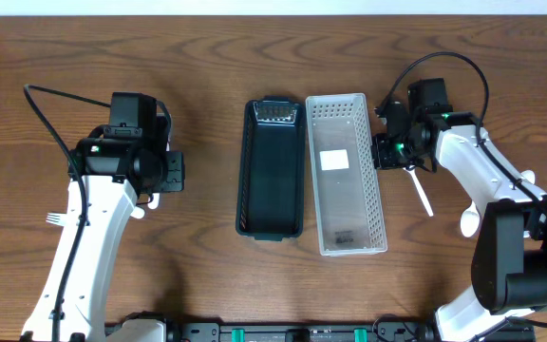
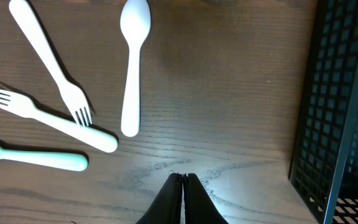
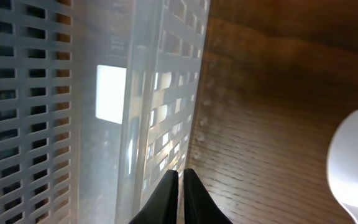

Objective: Pack container

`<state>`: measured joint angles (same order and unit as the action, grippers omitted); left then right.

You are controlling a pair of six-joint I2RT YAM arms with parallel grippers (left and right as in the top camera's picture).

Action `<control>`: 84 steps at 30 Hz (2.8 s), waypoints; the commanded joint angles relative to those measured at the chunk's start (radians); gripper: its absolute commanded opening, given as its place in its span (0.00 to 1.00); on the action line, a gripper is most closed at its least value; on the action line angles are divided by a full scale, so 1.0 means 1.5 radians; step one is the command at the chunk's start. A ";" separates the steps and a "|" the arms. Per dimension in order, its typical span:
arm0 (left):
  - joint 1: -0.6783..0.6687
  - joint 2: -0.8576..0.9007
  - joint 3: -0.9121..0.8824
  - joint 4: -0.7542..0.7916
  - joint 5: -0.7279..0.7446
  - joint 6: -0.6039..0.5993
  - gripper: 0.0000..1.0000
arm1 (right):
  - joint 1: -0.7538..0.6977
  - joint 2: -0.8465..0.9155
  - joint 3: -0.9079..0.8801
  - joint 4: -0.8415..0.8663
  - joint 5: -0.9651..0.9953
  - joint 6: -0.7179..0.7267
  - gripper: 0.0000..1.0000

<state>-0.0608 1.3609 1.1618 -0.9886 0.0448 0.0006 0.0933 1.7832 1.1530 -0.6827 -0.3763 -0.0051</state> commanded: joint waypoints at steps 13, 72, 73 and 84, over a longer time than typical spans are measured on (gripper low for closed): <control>-0.001 0.003 0.014 -0.004 -0.008 0.004 0.06 | 0.009 0.006 0.016 0.002 -0.064 0.078 0.19; -0.001 0.003 0.014 -0.013 -0.008 0.004 0.72 | -0.194 0.105 0.418 -0.318 0.333 -0.249 0.99; -0.001 0.003 0.014 -0.014 -0.008 0.004 0.72 | -0.193 0.118 0.418 -0.314 0.333 -0.249 0.98; -0.001 0.003 0.014 -0.014 -0.008 0.004 0.72 | -0.194 0.262 0.418 -0.279 0.289 -0.257 0.92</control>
<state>-0.0608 1.3609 1.1633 -1.0061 0.0444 0.0006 -0.1944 2.1368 1.7710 -1.1057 0.0853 -0.3729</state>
